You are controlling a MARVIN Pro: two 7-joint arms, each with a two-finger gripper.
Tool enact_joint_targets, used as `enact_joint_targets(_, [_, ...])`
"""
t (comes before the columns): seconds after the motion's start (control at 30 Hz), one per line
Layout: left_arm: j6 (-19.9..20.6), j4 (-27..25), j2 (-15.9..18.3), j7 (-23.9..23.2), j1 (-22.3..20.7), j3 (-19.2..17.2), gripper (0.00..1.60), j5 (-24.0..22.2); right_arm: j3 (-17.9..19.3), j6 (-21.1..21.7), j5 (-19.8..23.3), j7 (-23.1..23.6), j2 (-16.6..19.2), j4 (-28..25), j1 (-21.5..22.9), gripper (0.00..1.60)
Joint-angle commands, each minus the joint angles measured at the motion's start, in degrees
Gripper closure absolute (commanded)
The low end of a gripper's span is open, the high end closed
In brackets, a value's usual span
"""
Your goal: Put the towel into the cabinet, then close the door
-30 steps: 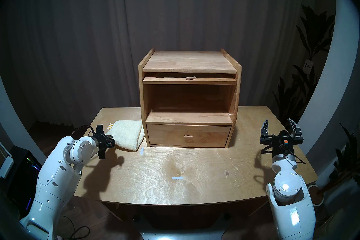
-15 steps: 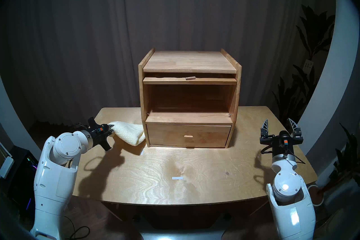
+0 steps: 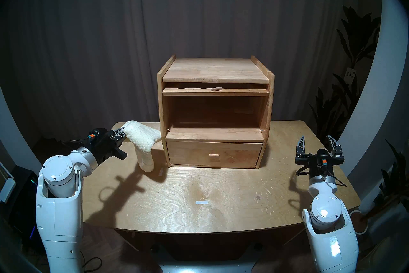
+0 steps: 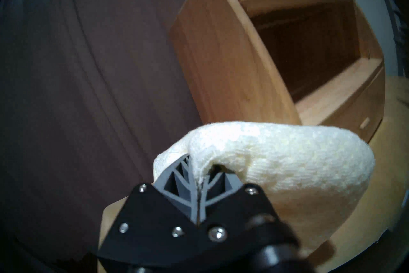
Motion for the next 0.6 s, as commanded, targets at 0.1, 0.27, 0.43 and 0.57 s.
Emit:
enact_joint_targets(0.1, [4.3,-7.2,-8.5,-3.7,1.1,-1.6,1.6,-14.7,-0.1,-0.3,0.0,-0.1,0.1,-0.8,0.4,0.0])
enact_joint_targets(0.27, [9.4,-11.2,-12.6,-5.2,2.4,-2.1,1.6,-25.4,-0.2,-0.3,0.0,-0.2,0.2,-0.9,0.4,0.0])
enact_joint_targets(0.43, [12.0,-14.5,-14.9,-6.8,3.1,-1.8,1.6,-31.9,-0.2,-0.3,0.1,-0.2,0.3,-1.0,0.3,0.0])
enact_joint_targets(0.57, [14.0,-18.4,-16.1,-7.7,4.4,-0.5,1.6,-37.8,-0.3,-0.3,0.1,-0.4,0.4,-1.2,0.3,0.0])
